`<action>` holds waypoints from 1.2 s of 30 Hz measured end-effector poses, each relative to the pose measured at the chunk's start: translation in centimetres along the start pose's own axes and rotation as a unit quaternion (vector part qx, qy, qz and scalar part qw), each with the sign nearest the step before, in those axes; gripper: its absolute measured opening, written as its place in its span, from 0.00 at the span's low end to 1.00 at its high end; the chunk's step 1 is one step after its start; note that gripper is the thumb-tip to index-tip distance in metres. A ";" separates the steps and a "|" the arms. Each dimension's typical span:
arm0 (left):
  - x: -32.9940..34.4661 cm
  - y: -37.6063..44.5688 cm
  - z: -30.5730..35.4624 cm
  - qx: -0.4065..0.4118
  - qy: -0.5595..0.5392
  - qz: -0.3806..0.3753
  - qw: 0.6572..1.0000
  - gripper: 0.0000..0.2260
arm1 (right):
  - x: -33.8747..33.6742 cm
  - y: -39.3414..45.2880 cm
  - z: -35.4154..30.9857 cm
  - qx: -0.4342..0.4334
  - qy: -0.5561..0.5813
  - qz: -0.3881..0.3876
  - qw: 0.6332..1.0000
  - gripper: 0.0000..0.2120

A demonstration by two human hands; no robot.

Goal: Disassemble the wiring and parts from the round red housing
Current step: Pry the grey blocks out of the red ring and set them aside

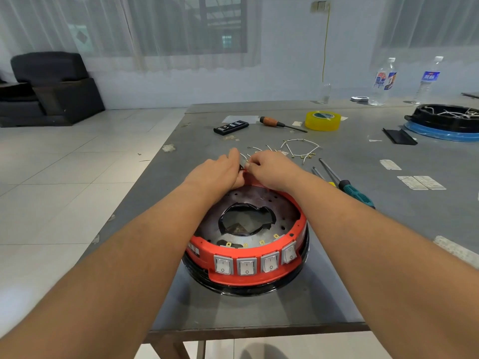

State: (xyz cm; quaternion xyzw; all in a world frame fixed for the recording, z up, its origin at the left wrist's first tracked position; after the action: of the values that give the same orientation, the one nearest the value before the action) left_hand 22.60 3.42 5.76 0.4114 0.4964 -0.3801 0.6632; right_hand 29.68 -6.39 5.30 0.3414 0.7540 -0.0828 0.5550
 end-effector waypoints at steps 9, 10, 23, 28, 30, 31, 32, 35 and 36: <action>-0.3 -0.4 -0.8 0.023 -0.056 -0.013 0.998 0.15 | 0.0 0.0 -0.1 -0.003 -0.003 -0.004 1.000 0.14; -0.3 -0.4 -0.9 0.027 -0.055 -0.011 0.998 0.16 | 0.0 -0.1 -0.2 -0.006 -0.007 -0.005 1.000 0.13; -2.0 -0.8 -0.9 0.094 -0.160 0.085 0.979 0.17 | -1.3 -0.7 -0.1 0.014 0.151 0.087 0.985 0.13; -2.0 -0.4 -1.2 0.061 -0.218 0.054 0.972 0.13 | -1.3 -1.0 -0.4 -0.008 0.192 0.097 0.977 0.16; -2.0 -0.4 -1.2 0.051 -0.227 0.042 0.972 0.10 | -1.5 -1.1 -0.4 -0.012 0.211 0.107 0.972 0.15; -2.0 -0.4 -1.2 0.051 -0.225 0.039 0.972 0.09 | -1.5 -1.1 -0.4 -0.013 0.225 0.110 0.968 0.15; -2.0 -0.4 -1.2 0.053 -0.224 0.038 0.972 0.08 | -1.6 -1.2 -0.3 -0.014 0.238 0.112 0.965 0.15; -2.0 -0.3 -1.4 0.047 -0.240 0.034 0.969 0.08 | -1.6 -1.3 -0.2 -0.010 0.269 0.114 0.956 0.15; -1.9 -0.2 -1.4 0.046 -0.246 0.029 0.968 0.09 | -1.5 -1.3 -0.1 -0.002 0.280 0.112 0.953 0.14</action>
State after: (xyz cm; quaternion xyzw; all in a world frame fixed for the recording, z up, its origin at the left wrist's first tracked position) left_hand 21.51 4.80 7.34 0.3494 0.2882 -0.4724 0.7562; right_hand 29.05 -7.96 6.36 0.4314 0.8366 0.0804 0.3280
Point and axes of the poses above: each hand's wrist, its own y-axis towards the middle knuckle, its own x-axis out of the palm, z = x × y, the point moved 8 cm from there along y, towards the middle knuckle, and after that the axes turned 13 degrees about -x, right-handed, at the moved point
